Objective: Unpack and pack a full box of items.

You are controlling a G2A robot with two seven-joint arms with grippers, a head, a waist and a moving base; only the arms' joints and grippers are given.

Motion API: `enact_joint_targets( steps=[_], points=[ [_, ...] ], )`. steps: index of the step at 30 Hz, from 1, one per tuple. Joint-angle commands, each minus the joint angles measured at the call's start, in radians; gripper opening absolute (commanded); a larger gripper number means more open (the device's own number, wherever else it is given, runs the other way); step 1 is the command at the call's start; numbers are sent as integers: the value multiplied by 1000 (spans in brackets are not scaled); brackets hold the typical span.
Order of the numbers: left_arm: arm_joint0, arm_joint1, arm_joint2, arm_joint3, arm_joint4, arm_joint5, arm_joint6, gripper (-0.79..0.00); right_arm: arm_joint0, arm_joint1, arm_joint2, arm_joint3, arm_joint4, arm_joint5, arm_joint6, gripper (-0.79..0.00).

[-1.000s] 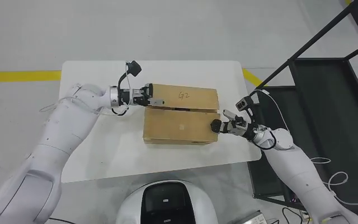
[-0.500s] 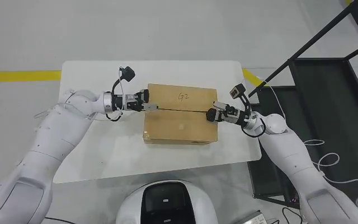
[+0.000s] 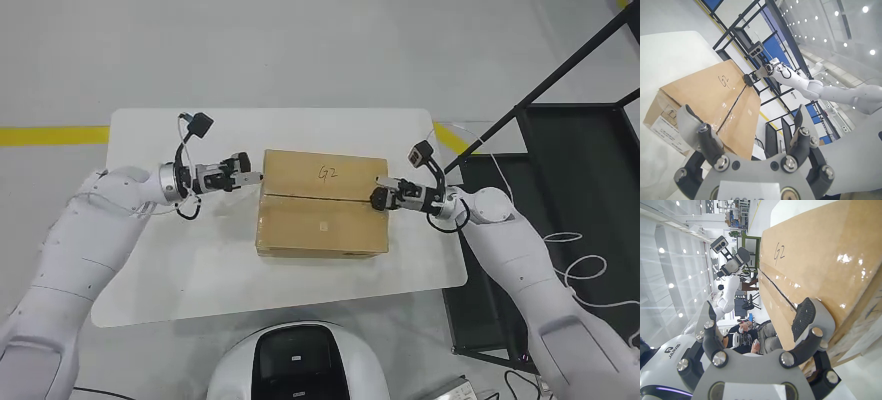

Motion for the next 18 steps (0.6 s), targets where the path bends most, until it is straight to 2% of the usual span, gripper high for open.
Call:
enact_joint_targets(
  steps=[1,9,18],
  points=[
    [25,13,-28,-28,15,24,1,0,3,0,-1,4,-15,0,11,0],
    [102,34,-89,-124,10,82,34,0,2,-2,6,5,-23,14,4,0],
    [105,35,-90,-127,7,84,34,0,2,-2,6,5,-23,14,4,0]
  ],
)
